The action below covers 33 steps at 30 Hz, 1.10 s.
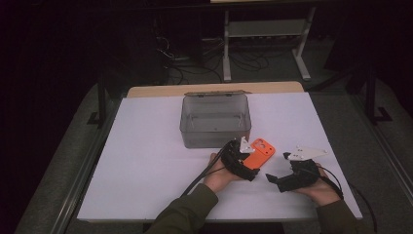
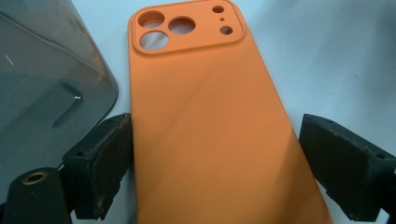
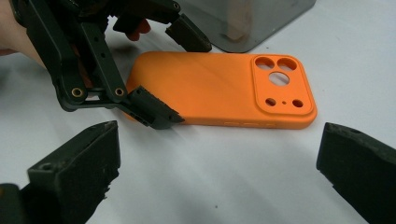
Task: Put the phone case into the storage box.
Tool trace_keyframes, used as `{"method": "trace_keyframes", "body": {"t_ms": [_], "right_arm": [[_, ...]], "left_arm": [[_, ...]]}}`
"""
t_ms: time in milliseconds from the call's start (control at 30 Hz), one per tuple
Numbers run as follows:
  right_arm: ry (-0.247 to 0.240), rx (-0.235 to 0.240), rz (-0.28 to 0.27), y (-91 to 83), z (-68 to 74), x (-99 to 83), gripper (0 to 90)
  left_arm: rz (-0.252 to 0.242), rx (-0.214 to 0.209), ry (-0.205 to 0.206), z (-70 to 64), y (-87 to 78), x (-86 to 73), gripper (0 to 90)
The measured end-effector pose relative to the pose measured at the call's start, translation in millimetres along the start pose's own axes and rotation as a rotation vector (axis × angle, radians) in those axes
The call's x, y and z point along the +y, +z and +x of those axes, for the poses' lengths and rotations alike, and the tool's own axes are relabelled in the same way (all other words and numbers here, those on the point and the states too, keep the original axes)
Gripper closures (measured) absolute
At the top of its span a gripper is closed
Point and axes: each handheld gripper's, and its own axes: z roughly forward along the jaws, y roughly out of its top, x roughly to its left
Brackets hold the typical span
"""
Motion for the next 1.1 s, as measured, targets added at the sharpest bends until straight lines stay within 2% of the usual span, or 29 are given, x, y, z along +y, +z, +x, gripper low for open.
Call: {"method": "trace_keyframes", "body": {"t_ms": [533, 767, 1100], "right_arm": [[0.005, 0.001, -0.002, -0.7, -0.7, -0.2, 0.0], [0.008, 0.001, -0.006, -1.3, -1.1, -0.1, 0.0], [0.006, 0.001, -0.008, -1.1, -0.7, 0.3, 0.0]], "left_arm": [[-0.003, -0.001, -0.012, 0.4, -1.2, 0.1, 14.4], [-0.001, 0.009, 0.025, 1.9, -5.7, 0.6, 15.5], [-0.011, -0.015, 0.034, 6.0, -18.1, -0.2, 15.8]]}}
